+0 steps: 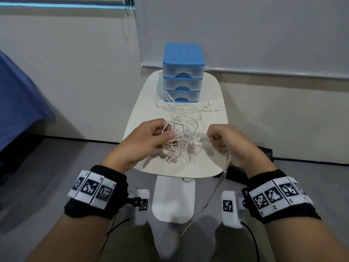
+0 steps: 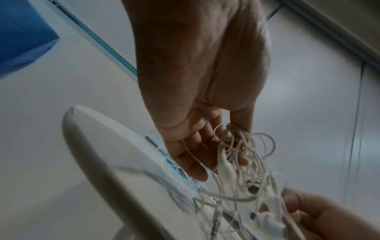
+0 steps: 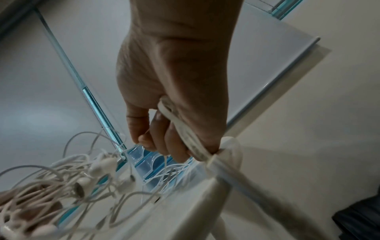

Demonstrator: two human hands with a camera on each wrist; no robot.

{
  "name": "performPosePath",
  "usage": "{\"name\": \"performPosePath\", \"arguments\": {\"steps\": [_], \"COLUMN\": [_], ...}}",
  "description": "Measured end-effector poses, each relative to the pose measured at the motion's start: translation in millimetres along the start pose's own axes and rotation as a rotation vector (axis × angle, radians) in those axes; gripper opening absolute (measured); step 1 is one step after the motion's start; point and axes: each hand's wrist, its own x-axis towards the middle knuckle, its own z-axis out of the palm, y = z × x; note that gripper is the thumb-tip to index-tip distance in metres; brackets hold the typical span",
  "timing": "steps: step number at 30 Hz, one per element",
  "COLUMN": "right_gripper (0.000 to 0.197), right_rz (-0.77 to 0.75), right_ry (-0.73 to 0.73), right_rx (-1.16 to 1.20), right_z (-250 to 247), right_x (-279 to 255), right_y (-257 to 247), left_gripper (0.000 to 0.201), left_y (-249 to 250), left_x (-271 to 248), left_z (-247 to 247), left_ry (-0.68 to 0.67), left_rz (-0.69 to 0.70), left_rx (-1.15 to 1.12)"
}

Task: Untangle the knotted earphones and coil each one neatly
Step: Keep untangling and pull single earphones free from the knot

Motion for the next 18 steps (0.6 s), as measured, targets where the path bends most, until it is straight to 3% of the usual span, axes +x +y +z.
{"name": "performPosePath", "arguments": {"steps": [9, 15, 18], "right_gripper": [0.014, 0.027, 0.028], "right_rz": [-0.009, 0.016, 0.023], "right_ry": [-0.033, 0.001, 0.027], "right_rx": [0.073, 0.155, 0.196], "right_z": [-6.6, -6.0, -5.0], "right_x": [-6.2, -6.2, -7.0], "right_y": [8.5, 7.6, 7.8], "left_gripper": [0.024, 0.040, 0.035], "left_y": [-0.8, 2.8, -1.3], "left_x": [-12.4, -15.8, -19.3], "left_z": [16.4, 12.5, 9.3], "left_ry": [0.108, 0.052, 0.066], "left_rz": [-0.047, -0.083, -0.080], "left_rx": [-0.418, -0.439, -0.399]}}
